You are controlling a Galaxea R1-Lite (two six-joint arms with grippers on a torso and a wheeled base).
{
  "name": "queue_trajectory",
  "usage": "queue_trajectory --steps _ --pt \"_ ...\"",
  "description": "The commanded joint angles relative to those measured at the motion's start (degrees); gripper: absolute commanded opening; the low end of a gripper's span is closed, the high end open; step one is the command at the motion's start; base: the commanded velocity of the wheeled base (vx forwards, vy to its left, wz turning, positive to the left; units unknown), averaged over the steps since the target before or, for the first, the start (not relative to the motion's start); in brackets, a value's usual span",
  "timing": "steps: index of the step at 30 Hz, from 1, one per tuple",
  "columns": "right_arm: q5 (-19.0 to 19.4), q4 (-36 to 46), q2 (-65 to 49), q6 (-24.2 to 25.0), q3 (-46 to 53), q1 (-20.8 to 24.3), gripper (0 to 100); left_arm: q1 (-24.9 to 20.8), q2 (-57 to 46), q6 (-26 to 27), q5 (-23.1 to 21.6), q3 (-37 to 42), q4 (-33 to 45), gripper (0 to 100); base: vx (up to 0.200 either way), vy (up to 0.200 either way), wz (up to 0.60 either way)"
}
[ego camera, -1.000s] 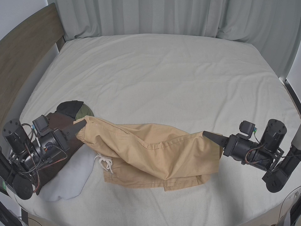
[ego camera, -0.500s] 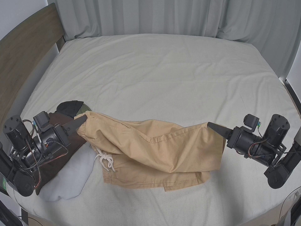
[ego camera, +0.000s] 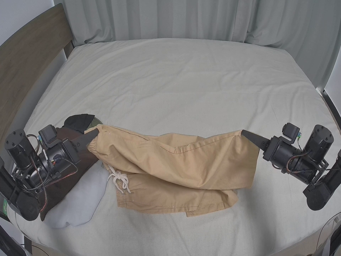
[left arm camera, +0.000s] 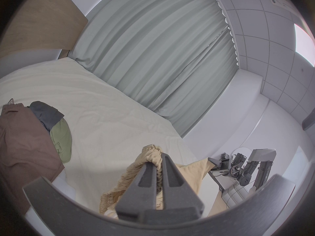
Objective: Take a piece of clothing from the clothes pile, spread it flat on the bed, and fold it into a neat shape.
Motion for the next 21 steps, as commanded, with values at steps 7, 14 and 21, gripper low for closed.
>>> queue_trajectory --steps 7,14,21 --pt "0.03 0.08 -1.66 0.07 -0.72 -1.51 0 0.08 0.29 -0.03 0.0 -0.41 0.05 0 0.0 0.0 0.0" --pt "0.12 -0.01 -1.75 0.07 -0.81 -2.65 0 1.05 0.64 -0.11 0.61 -1.38 0.05 0 0.0 0.0 0.0" --pt "0.12 -0.01 -1.75 -0.19 -0.81 -3.18 0 2.19 1.26 -0.11 1.23 -2.08 0.05 0 0.0 0.0 0.0"
